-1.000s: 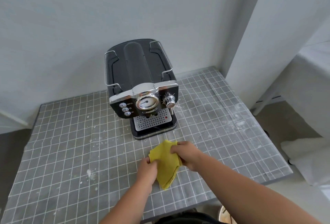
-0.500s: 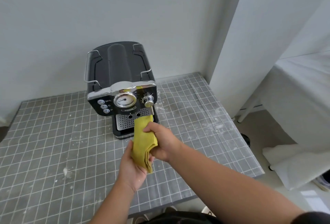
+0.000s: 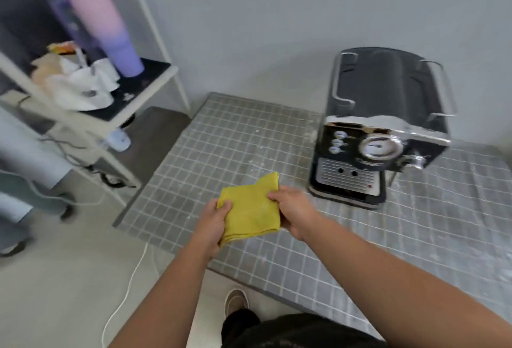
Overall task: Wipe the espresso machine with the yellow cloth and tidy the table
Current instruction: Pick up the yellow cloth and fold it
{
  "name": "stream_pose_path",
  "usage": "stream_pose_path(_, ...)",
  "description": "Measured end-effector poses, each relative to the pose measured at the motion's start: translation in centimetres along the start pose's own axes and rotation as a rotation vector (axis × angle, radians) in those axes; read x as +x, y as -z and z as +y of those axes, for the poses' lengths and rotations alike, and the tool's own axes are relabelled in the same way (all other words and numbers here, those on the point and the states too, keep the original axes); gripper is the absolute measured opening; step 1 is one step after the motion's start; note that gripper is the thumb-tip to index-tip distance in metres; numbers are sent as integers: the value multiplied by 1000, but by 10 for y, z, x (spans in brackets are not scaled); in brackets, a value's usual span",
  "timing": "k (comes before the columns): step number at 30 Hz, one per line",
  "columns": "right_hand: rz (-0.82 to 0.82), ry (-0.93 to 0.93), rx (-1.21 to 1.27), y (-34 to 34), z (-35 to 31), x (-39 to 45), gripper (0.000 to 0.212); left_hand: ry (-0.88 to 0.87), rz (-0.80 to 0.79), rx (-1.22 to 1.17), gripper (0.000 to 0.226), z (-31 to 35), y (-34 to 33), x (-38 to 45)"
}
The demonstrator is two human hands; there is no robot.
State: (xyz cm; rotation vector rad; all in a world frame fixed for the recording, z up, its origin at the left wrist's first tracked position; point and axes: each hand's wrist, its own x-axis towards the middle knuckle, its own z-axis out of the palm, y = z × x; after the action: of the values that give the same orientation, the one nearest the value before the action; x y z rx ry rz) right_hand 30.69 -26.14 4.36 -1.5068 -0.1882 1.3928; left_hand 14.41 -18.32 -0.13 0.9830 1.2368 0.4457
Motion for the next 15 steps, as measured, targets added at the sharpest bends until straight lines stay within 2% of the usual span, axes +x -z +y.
stream_pose_path(2, -14, -6, -154, -28, 3, 15, 20, -28, 61, 180, 17, 10, 37, 14)
stream_pose_path(5, -54, -17, -327, -73, 6, 39, 23, -88, 118, 373, 26, 32, 85, 31)
stream_pose_path(9, -115, -22, -342, -136, 12, 64, 20, -170, 104, 501, 34, 58, 147, 60)
stream_pose_path(15, -118, -21, -356, -194, 32, 95, 31, -205, 87, 710, 35, 67, 209, 88)
